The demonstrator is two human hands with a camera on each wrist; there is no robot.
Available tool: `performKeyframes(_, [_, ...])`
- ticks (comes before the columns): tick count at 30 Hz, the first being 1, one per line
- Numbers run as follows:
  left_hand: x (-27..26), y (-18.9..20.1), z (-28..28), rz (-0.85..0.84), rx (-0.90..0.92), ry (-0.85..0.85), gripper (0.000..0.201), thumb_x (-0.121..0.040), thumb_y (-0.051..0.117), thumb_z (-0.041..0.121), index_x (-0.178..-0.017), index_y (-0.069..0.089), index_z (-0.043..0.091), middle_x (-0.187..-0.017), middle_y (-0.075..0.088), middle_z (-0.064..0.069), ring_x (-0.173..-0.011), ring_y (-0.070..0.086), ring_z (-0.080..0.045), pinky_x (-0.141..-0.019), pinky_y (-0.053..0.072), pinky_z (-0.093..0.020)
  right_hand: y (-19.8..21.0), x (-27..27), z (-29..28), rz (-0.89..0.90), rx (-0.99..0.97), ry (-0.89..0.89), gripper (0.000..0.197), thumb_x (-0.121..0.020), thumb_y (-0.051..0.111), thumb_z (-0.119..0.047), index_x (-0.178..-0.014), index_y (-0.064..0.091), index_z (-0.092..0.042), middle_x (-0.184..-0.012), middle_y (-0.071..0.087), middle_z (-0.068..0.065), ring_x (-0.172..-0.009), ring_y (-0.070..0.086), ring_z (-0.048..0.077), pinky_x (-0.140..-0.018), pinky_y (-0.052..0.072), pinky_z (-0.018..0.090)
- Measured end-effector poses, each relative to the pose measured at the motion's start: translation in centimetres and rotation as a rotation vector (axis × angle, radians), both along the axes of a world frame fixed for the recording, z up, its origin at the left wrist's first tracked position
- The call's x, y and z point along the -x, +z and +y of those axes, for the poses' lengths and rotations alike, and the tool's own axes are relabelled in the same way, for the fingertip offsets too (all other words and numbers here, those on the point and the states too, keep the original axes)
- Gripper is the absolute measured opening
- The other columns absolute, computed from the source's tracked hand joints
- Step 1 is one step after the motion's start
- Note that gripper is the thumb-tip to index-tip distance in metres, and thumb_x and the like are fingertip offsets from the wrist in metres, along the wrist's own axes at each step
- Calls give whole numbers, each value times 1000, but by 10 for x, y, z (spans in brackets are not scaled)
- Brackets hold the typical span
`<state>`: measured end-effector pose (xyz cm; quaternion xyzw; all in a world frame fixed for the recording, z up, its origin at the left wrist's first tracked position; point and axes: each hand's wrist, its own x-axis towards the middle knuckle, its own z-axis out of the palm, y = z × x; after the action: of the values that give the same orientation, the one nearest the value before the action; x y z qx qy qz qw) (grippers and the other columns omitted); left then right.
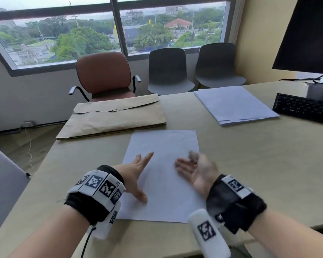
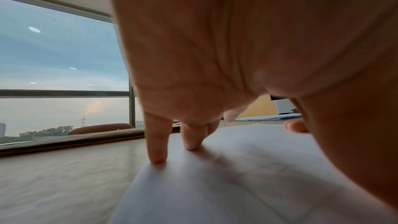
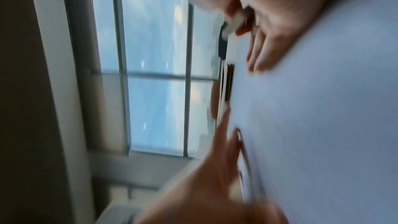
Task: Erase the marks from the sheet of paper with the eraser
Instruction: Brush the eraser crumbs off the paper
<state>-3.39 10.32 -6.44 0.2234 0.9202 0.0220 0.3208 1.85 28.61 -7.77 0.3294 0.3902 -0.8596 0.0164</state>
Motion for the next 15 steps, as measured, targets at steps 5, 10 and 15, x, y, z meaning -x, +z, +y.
performKeyframes(5, [-5, -4, -4, 44, -22, 28, 138, -66, 81, 40, -129, -42, 37, -157, -17, -5, -146, 9, -18, -117, 21, -40, 13, 11, 4, 135, -137, -249, 26, -97, 38, -28, -83, 57, -16, -80, 56, 0, -77, 54, 16, -63, 42, 25])
performKeyframes(10, [-13, -2, -5, 110, -83, 73, 138, -65, 84, 35, -100, -50, 43, -153, -28, -12, -144, 19, -24, -113, 29, -38, 10, -4, -70, 50, 95, 414, 29, -94, 38, -20, -73, 56, -11, -63, 55, 5, -54, 54, 17, -54, 45, 25])
performKeyframes(15, [-16, -4, -11, 116, -116, 66, 139, -65, 82, 42, -112, -49, 37, -152, -32, -6, -146, 11, -22, -116, 23, -36, 3, 18, -37, 21, 38, -108, 27, -95, 38, -21, -74, 53, -12, -86, 59, 13, -68, 56, 20, -61, 46, 27])
